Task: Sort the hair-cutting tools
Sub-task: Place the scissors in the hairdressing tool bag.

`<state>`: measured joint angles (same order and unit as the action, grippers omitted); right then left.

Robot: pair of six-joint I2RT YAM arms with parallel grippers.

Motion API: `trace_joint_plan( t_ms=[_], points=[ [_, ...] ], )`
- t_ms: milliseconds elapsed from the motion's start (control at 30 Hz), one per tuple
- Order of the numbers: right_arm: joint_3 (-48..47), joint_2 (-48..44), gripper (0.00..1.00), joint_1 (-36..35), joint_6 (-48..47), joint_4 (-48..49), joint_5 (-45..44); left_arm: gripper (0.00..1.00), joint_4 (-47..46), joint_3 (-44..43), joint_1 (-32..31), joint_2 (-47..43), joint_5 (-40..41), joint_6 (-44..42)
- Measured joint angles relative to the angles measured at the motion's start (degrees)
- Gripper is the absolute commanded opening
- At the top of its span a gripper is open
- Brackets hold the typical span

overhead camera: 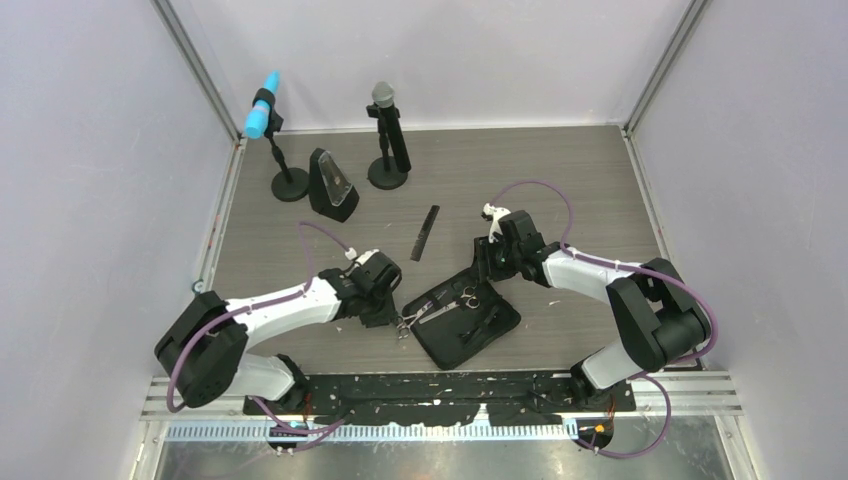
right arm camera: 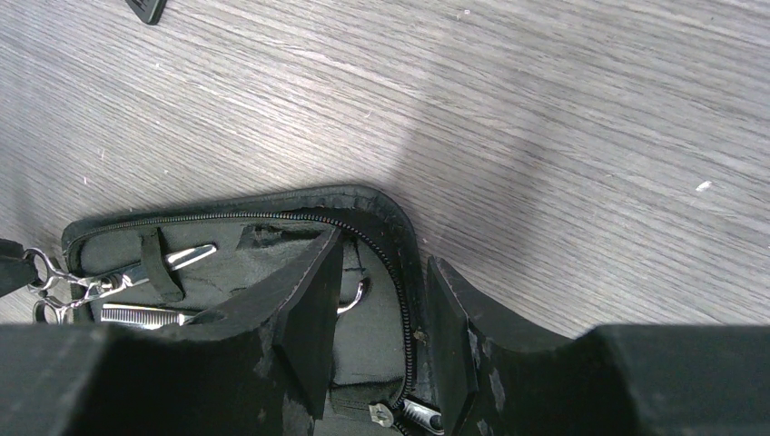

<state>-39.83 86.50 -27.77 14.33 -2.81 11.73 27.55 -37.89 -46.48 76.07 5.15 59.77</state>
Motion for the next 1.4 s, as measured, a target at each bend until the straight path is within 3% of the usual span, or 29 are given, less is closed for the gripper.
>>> trace_joint_plan(
  t_ms=[400, 1067, 1400],
  points=[
    [0.0, 0.0, 0.47, 0.0, 0.0, 0.0, 0.0, 0.00, -1.1, -1.3, 0.0, 2.3, -0.7, -1.7],
    [0.3, 0.0, 0.47, 0.0, -0.7, 0.3, 0.2, 0.00, 6.2, -13.7, 0.0, 10.7, 0.3, -13.9],
    [0.4, 0.0, 0.47, 0.0, -0.7, 0.6, 0.4, 0.00, 6.5, -14.4, 0.0, 11.7, 0.3, -12.8]
  ],
)
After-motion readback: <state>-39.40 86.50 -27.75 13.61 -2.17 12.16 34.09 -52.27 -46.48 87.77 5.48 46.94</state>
